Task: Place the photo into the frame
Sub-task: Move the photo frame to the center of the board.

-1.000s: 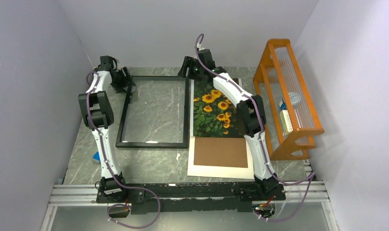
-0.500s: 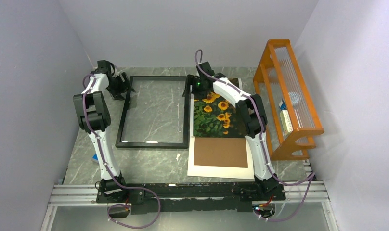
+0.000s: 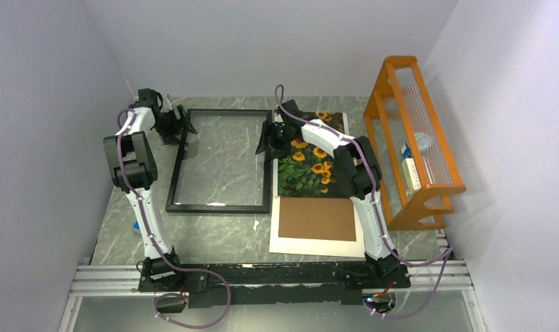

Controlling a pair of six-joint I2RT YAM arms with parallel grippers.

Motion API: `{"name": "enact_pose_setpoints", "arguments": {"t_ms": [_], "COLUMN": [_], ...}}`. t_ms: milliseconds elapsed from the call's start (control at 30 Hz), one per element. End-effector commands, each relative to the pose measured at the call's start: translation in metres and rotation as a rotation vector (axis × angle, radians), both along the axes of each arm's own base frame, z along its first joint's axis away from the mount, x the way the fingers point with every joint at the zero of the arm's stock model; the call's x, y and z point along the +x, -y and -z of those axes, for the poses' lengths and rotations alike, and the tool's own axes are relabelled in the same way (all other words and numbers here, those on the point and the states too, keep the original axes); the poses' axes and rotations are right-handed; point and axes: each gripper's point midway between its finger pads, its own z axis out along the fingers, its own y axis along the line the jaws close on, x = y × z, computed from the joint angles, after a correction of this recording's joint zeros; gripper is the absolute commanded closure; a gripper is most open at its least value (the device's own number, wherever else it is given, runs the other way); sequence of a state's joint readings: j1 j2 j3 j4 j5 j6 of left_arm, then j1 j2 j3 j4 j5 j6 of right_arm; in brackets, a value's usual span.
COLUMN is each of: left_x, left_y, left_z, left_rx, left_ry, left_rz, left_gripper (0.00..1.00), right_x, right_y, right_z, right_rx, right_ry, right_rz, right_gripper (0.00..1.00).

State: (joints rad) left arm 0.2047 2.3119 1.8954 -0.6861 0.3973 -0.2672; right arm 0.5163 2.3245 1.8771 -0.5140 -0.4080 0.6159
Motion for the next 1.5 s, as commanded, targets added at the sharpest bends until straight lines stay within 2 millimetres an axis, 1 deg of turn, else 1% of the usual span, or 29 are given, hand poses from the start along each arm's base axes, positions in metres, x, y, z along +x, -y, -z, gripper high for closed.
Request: {"name": "enact_pose_setpoints", "arguments": {"t_ms": [0,67,167,333,400,467,533,600,667,733,767,800,833,933,1000,1100,1200,1267,1333,1400,1467], "left_x": [-0.03,-0.039,-0.052,-0.076,-0.085,-0.097,-0.106,-0.111,-0.108,-0.102,-0.098,-0.094,-0.089,-0.073,-0.06,-0.038,-0.017,-0.003,0.008,0.02,0.028], "left_y": [0.028,0.03,0.03,0.036,0.035,0.036,0.032,0.027,0.019,0.012,0.008,0.005,0.0,-0.007,-0.009,-0.009,-0.007,-0.008,-0.009,-0.009,-0.006], "left_z": [0.026,0.027,0.022,0.011,0.004,0.003,0.0,-0.003,-0.009,-0.016,-0.02,-0.025,-0.03,-0.042,-0.047,-0.051,-0.052,-0.05,-0.046,-0.041,-0.036], "left_rx": [-0.123,-0.136,-0.122,-0.129,-0.116,-0.104,-0.074,-0.036,0.003,0.043,0.061,0.077,0.096,0.126,0.132,0.115,0.089,0.084,0.077,0.061,0.038], "left_ry": [-0.105,-0.129,-0.13,-0.133,-0.132,-0.15,-0.158,-0.157,-0.15,-0.143,-0.136,-0.128,-0.116,-0.074,-0.042,0.001,0.046,0.075,0.089,0.101,0.111], "left_rz": [0.076,0.068,0.03,-0.017,-0.037,-0.046,-0.06,-0.07,-0.072,-0.076,-0.078,-0.081,-0.087,-0.096,-0.084,-0.073,-0.07,-0.072,-0.074,-0.083,-0.08], "left_gripper": [0.16,0.19,0.21,0.23,0.22,0.22,0.21,0.19,0.17,0.16,0.15,0.15,0.14,0.12,0.12,0.13,0.15,0.17,0.19,0.21,0.23], "right_x": [-0.025,-0.036,-0.052,-0.083,-0.095,-0.107,-0.118,-0.122,-0.121,-0.109,-0.1,-0.094,-0.083,-0.052,-0.026,0.013,0.042,0.056,0.068,0.075,0.081], "right_y": [-0.017,-0.019,-0.025,-0.035,-0.037,-0.037,-0.035,-0.029,-0.018,-0.003,0.003,0.011,0.016,0.036,0.04,0.034,0.019,0.008,0.001,-0.009,-0.015], "right_z": [-0.017,-0.019,-0.027,-0.032,-0.032,-0.034,-0.036,-0.038,-0.039,-0.041,-0.047,-0.047,-0.053,-0.063,-0.073,-0.089,-0.094,-0.094,-0.088,-0.09,-0.09], "right_rx": [0.109,0.115,0.151,0.159,0.149,0.135,0.115,0.076,0.022,-0.064,-0.101,-0.142,-0.175,-0.263,-0.27,-0.228,-0.195,-0.166,-0.128,-0.083,-0.065], "right_ry": [-0.038,-0.035,-0.022,-0.011,-0.015,-0.011,-0.005,0.007,0.028,0.089,0.123,0.143,0.175,0.251,0.315,0.402,0.466,0.492,0.489,0.537,0.554], "right_rz": [-0.064,-0.081,-0.115,-0.163,-0.167,-0.17,-0.168,-0.144,-0.109,-0.064,-0.04,-0.021,0.004,0.08,0.111,0.097,0.043,0.006,-0.002,-0.031,-0.046], "right_gripper": [0.31,0.32,0.34,0.41,0.43,0.45,0.45,0.44,0.38,0.32,0.3,0.29,0.28,0.26,0.26,0.29,0.34,0.38,0.43,0.48,0.5]}}
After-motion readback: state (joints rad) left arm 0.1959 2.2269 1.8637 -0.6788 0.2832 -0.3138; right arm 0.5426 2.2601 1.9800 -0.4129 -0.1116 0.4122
